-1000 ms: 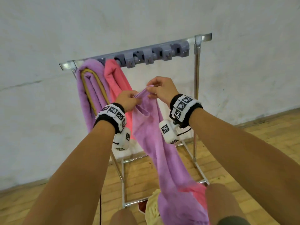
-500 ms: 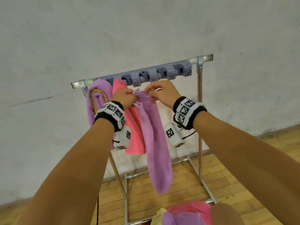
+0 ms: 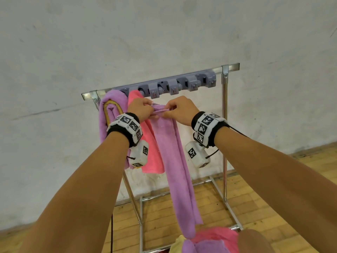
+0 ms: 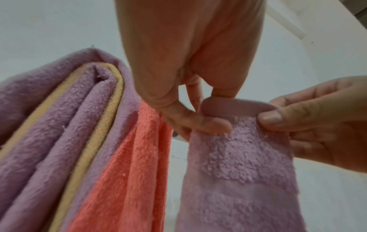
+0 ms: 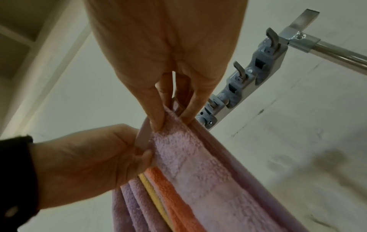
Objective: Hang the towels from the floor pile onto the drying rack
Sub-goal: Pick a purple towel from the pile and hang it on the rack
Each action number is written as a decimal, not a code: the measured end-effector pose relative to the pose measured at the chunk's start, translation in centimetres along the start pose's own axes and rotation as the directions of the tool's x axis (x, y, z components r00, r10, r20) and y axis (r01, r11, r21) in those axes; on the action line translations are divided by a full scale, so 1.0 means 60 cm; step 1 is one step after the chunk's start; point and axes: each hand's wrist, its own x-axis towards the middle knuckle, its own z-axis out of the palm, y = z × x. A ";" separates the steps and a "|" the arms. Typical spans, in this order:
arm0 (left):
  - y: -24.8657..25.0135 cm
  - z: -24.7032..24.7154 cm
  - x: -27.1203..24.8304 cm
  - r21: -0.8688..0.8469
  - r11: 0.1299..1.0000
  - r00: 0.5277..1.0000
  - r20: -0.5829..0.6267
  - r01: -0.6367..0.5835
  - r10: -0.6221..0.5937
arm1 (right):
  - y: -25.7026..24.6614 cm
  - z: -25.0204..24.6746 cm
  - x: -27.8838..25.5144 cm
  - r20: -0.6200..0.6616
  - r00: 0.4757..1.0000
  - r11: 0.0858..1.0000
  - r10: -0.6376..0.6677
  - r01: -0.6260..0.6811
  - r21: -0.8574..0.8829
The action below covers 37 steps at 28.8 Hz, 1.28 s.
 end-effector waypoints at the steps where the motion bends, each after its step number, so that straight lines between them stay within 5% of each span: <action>1: -0.002 0.000 0.001 -0.001 1.000 1.000 0.001 0.009 -0.009 | 0.000 0.000 0.000 -0.015 1.000 1.000 0.003 -0.003 0.022; 12: 0.004 -0.007 -0.005 0.053 0.998 1.000 -0.019 0.014 -0.013 | 0.000 -0.010 0.001 -0.046 0.999 0.992 0.013 -0.007 0.129; 19: 0.006 0.007 -0.026 -0.381 0.919 0.993 0.092 0.104 -0.074 | -0.004 -0.015 0.011 -0.125 0.986 0.923 0.109 -0.053 0.382; 25: -0.003 0.008 -0.019 -0.339 0.940 0.989 0.125 -0.031 0.078 | -0.005 -0.023 0.010 -0.138 0.983 0.861 0.125 -0.038 0.507; 28: 0.010 0.004 -0.024 -0.404 0.912 0.992 0.065 -0.069 0.103 | -0.003 -0.022 0.008 -0.084 0.981 0.786 0.177 -0.090 0.612; 33: 0.019 -0.006 -0.015 -0.527 0.842 0.992 -0.013 -0.113 0.125 | 0.002 -0.009 -0.005 0.179 0.960 0.689 0.216 -0.280 0.669; 37: 0.018 -0.014 -0.014 -0.587 0.802 0.994 -0.050 -0.112 0.102 | 0.004 -0.004 -0.007 0.128 0.979 0.651 0.156 -0.199 0.732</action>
